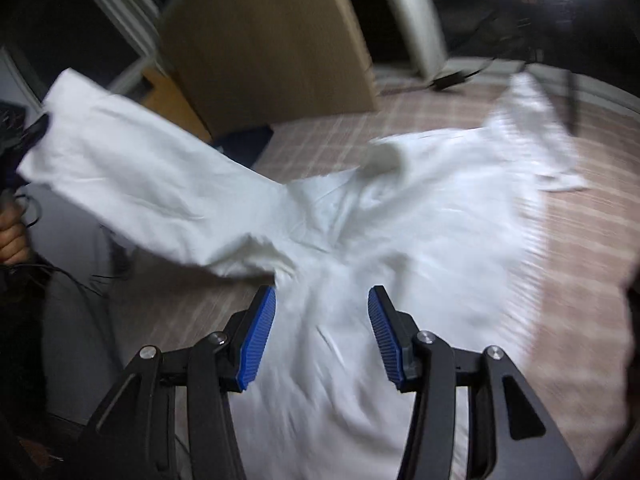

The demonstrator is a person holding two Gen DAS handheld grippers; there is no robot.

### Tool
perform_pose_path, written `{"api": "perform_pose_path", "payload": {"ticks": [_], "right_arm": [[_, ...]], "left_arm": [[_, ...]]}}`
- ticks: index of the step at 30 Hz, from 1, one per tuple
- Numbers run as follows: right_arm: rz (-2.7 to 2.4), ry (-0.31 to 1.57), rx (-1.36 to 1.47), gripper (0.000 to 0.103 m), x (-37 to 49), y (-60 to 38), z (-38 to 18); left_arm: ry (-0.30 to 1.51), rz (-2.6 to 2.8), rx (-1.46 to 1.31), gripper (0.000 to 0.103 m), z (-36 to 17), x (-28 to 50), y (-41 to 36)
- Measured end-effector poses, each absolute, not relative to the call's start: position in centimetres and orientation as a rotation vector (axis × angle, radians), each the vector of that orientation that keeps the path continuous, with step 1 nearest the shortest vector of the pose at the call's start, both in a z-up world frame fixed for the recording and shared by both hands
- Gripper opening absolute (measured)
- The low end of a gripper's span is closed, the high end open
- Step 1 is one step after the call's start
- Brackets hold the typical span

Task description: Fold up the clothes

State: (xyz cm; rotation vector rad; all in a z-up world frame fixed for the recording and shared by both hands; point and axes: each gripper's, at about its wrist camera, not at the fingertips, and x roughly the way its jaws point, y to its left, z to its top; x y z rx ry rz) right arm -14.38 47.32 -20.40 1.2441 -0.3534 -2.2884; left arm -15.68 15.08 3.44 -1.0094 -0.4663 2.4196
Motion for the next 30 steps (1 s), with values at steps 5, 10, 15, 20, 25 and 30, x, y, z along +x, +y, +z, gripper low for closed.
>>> {"api": "perform_pose_path", "payload": {"ticks": [5, 10, 15, 20, 25, 30], "right_arm": [[-2.357, -0.448, 1.191, 0.051, -10.3, 55.9, -19.1], [-2.41, -0.583, 1.2, 0.051, -8.0, 63.2, -19.8], [-2.402, -0.661, 1.211, 0.051, -7.1, 66.6, -20.9], [-2.361, -0.71, 1.221, 0.052, -8.0, 66.5, -22.8], [-2.4, -0.768, 1.326, 0.052, -8.6, 65.1, -24.6], [-2.403, -0.92, 1.399, 0.052, -6.7, 64.1, -27.2]], "left_arm": [[-0.389, 2.27, -1.022, 0.007, 3.4, -20.0, 28.6], [-0.339, 2.103, -1.084, 0.007, -0.8, -23.9, 40.9], [-0.403, 1.993, -1.326, 0.012, -8.1, -28.6, 47.0], [-0.357, 2.004, -1.452, 0.021, -10.2, -29.2, 47.2], [-0.177, 2.215, -1.403, 0.036, -7.5, -25.2, 41.3], [-0.03, 2.38, -1.46, 0.043, -7.4, -19.4, 31.5]]}}
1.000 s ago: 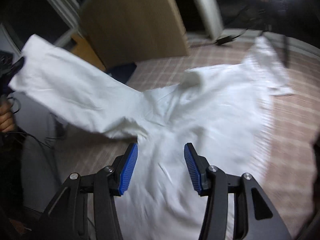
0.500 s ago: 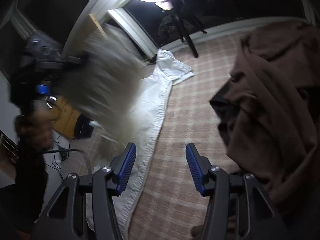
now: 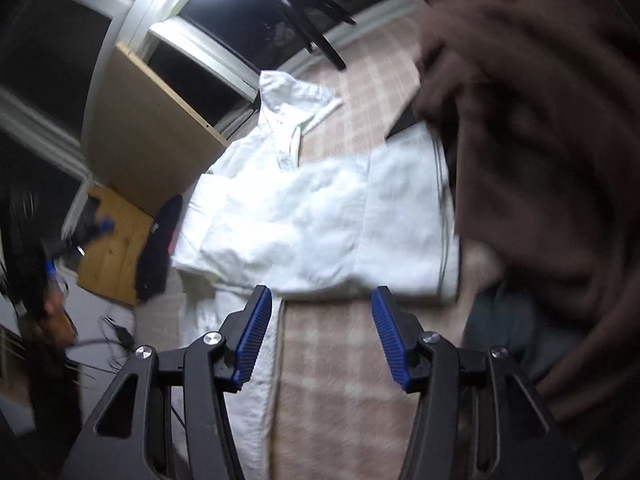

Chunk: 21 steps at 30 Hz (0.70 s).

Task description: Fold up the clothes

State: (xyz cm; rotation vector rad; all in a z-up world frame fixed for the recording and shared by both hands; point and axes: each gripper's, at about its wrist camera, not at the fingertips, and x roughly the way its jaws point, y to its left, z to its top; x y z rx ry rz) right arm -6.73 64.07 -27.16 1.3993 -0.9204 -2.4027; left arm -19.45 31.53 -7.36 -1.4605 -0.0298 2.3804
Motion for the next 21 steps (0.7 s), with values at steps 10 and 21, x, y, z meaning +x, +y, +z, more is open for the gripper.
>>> {"api": "perform_pose_path", "payload": {"ticks": [10, 21], "right_arm": [[-2.608, -1.091, 1.352, 0.062, -6.3, 62.7, -29.7], [-2.849, -1.086, 1.269, 0.067, -7.8, 61.3, -29.6]], "left_arm": [[0.009, 2.272, -1.426, 0.043, -12.3, -21.8, 26.7], [0.261, 1.943, -1.558, 0.034, -20.8, -23.1, 31.1]]}}
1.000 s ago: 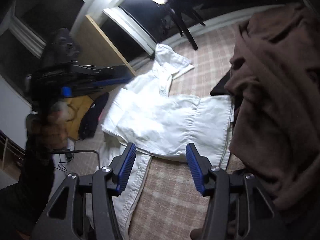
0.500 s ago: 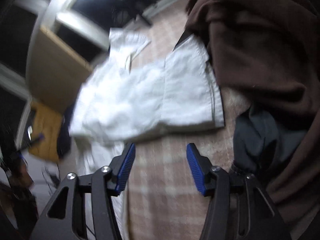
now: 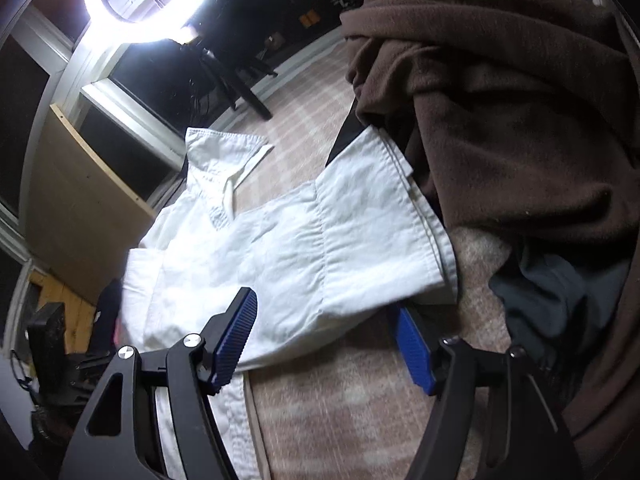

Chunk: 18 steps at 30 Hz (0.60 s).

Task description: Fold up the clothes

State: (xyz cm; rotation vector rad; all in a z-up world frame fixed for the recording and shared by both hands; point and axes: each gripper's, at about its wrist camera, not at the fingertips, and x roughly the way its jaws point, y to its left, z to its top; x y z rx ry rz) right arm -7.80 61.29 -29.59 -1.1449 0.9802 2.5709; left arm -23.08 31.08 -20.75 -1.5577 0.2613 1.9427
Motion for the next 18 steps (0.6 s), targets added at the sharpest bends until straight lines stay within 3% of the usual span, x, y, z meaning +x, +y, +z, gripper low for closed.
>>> {"api": "perform_pose_path", "payload": {"ticks": [4, 8, 13, 14, 15, 17, 18], "right_arm": [[2.586, 0.893, -1.115, 0.067, -8.3, 60.7, -29.7], [2.586, 0.857, -1.056, 0.067, -9.3, 60.5, -29.8], [2.612, 0.774, -0.994, 0.065, -10.4, 60.1, -30.1], [2.614, 0.766, -0.991, 0.057, -10.3, 60.2, -30.1], [2.613, 0.766, -0.984, 0.044, -10.1, 60.4, -30.0], [2.617, 0.808, -0.946, 0.03, -9.0, 61.2, -29.8], [2.621, 0.836, -0.932, 0.03, -8.6, 61.7, -29.8]], "left_arm": [[0.145, 2.036, -1.359, 0.039, -15.9, -23.7, 29.1], [0.069, 2.138, -1.31, 0.042, -15.0, -27.2, 27.3], [0.185, 2.124, -1.408, 0.039, -21.6, -29.0, 29.2], [0.21, 2.119, -1.415, 0.046, -22.2, -28.9, 29.6], [0.225, 2.115, -1.413, 0.046, -22.2, -28.6, 30.0], [0.255, 2.107, -1.408, 0.044, -22.1, -28.0, 30.6], [0.241, 2.094, -1.392, 0.044, -21.8, -27.7, 30.9]]}}
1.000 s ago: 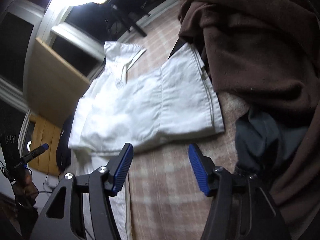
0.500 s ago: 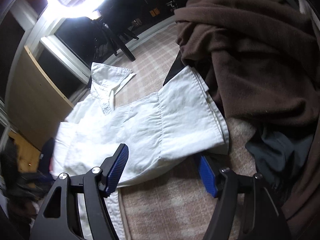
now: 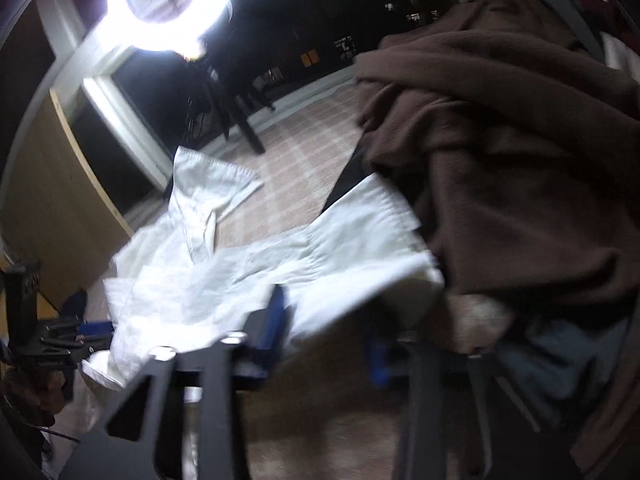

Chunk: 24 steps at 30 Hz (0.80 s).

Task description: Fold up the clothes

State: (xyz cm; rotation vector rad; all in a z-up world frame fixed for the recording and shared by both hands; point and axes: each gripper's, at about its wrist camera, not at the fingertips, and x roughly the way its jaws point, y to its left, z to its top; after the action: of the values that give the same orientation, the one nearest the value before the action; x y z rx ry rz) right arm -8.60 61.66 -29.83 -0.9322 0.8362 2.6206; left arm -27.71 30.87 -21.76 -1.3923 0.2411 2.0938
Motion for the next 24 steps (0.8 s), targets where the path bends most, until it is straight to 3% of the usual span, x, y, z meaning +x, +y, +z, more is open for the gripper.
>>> {"api": "perform_pose_path", "payload": {"ticks": [4, 8, 10, 13, 20, 22, 24], "right_arm": [[2.62, 0.899, -0.977, 0.03, -8.4, 61.8, -30.5], [2.609, 0.969, -0.981, 0.042, -8.4, 61.9, -30.8], [2.604, 0.955, -1.013, 0.042, -8.9, 61.8, -30.6], [2.57, 0.908, -1.084, 0.042, -8.7, 62.0, -30.1], [2.579, 0.894, -1.089, 0.044, -10.1, 63.5, -30.3], [2.612, 0.884, -1.112, 0.042, -11.0, 63.5, -30.2], [2.637, 0.926, -1.111, 0.028, -11.2, 63.8, -29.8]], "left_arm": [[0.218, 2.025, -1.263, 0.046, -19.7, -26.3, 33.3], [0.269, 1.937, -1.264, 0.046, -21.3, -26.4, 36.9], [0.309, 1.906, -1.295, 0.046, -22.7, -26.4, 38.1], [0.358, 1.881, -1.288, 0.055, -23.8, -25.8, 39.2], [0.34, 1.865, -1.292, 0.056, -24.3, -25.3, 39.1], [0.336, 1.866, -1.29, 0.056, -24.4, -25.3, 39.0], [0.328, 1.866, -1.289, 0.056, -24.4, -25.3, 38.7]]}}
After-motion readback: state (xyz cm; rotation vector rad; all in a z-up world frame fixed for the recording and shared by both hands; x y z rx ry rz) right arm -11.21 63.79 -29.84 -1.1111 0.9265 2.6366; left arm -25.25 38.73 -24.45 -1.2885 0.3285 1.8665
